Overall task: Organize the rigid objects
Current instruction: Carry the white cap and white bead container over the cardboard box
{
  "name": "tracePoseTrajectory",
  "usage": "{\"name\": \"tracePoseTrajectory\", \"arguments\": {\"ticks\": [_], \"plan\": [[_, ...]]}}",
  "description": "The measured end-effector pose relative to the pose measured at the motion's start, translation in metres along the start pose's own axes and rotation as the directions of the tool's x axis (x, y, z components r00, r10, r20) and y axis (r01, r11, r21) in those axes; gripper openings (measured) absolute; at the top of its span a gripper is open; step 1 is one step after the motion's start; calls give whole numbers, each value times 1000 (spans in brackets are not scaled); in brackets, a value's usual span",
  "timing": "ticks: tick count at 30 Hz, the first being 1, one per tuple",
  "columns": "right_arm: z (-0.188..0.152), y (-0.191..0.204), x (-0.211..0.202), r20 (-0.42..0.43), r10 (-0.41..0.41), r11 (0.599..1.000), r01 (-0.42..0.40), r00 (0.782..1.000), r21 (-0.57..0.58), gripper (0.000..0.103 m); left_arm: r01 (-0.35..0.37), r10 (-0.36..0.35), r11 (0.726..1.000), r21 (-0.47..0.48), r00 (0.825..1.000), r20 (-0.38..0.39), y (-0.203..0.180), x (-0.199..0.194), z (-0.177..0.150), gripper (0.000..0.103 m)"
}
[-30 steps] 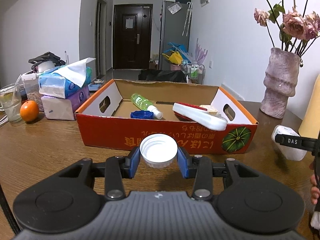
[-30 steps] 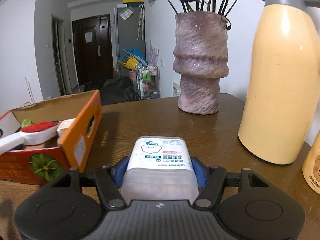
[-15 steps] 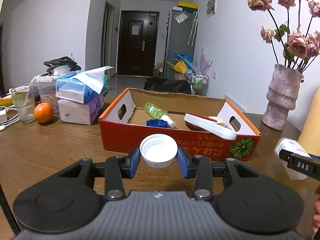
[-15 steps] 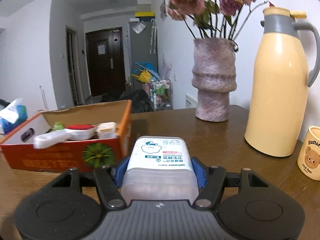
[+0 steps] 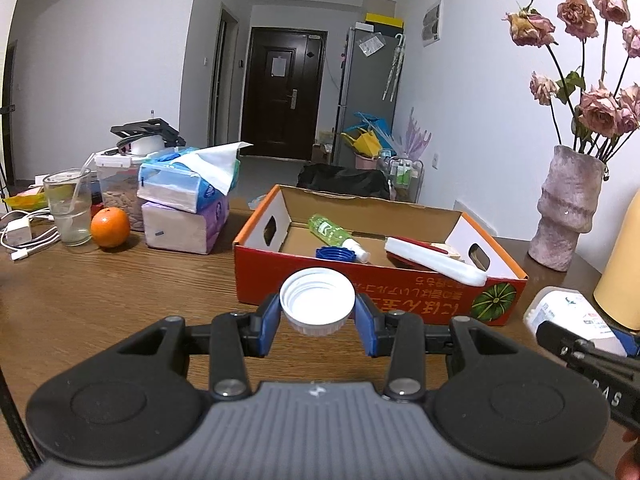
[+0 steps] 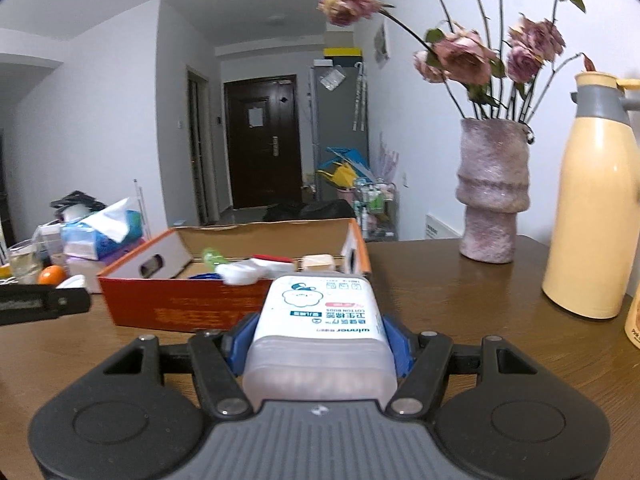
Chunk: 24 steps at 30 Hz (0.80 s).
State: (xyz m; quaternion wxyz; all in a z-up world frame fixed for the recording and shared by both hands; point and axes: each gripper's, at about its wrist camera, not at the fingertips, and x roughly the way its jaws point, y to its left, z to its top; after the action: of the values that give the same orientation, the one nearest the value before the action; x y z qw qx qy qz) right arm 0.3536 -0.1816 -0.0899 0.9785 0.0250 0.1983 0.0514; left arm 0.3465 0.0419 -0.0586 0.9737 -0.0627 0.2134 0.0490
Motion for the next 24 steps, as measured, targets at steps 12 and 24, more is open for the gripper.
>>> {"name": "tracePoseTrajectory", "arguments": {"ticks": [12,24], "plan": [[6,40,-12,54,41,999,-39,998,-32,65,15,-15,1000,-11,1000,21,5,-6,9,41],[25,49,8,88,57,998,-54,994,-38,65,6,-5,1000,-27,999,41,6,13,25,41]]}}
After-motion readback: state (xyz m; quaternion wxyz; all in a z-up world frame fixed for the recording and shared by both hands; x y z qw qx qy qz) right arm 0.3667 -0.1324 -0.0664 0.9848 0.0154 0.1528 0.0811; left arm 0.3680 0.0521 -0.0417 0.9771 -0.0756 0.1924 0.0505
